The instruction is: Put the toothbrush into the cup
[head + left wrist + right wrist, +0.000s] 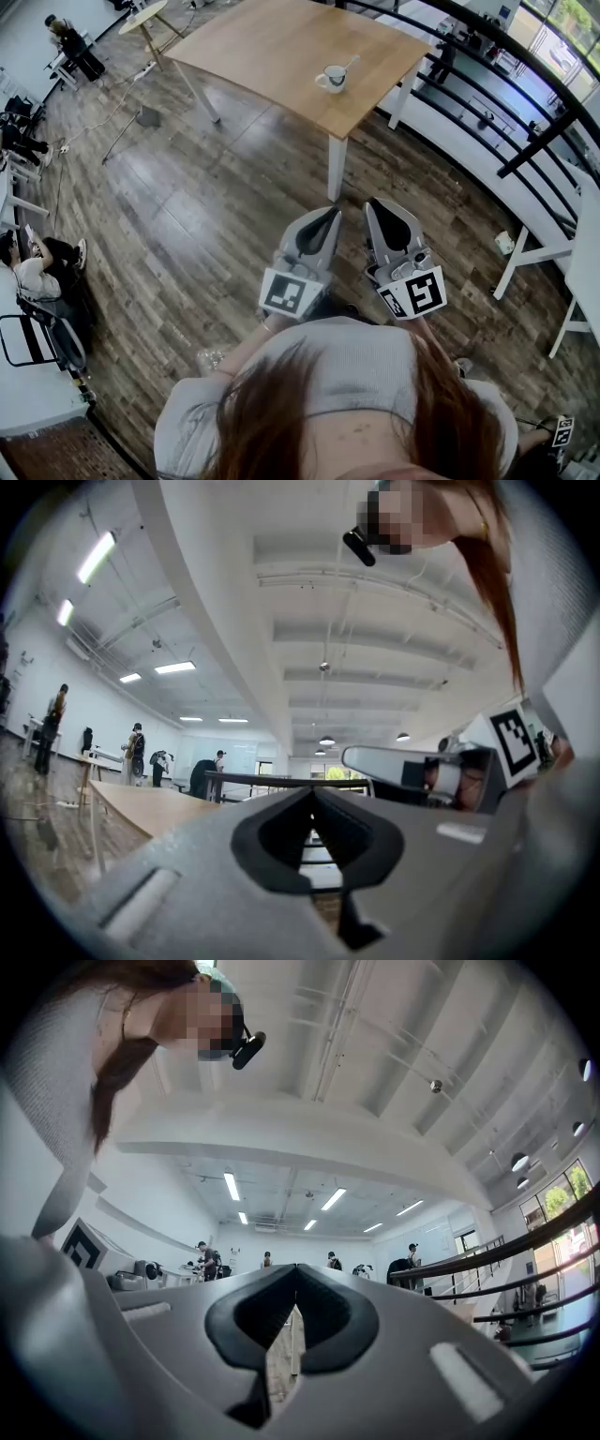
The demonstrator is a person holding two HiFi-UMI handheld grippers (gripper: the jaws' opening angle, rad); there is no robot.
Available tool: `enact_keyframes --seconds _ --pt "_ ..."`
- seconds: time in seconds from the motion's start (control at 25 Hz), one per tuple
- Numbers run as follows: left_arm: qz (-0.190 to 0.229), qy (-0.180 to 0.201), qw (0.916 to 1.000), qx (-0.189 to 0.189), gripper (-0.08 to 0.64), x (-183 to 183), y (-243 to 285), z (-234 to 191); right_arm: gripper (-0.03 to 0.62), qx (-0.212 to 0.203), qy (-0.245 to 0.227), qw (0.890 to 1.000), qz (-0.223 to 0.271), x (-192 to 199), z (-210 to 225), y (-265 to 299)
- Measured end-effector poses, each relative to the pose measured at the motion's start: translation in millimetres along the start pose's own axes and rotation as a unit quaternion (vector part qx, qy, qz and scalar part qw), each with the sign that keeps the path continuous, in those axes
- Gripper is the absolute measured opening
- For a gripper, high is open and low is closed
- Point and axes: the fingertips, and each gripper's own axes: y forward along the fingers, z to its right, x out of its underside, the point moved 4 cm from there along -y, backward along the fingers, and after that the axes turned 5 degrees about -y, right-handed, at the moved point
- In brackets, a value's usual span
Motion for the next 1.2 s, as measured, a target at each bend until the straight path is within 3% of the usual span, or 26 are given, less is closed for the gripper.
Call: enact_keyframes --seconds 0.48,1.2 --pt "0.007 0.01 0.9999 -0.008 0.003 0 -2 30 -0.002 -0.024 0.037 0.999 -0.011 5 0 -22" --pt "0.022 0.02 0.9995 -0.013 0.003 -8 29 2 0.005 -0.026 0.005 1.0 -0.006 8 27 9"
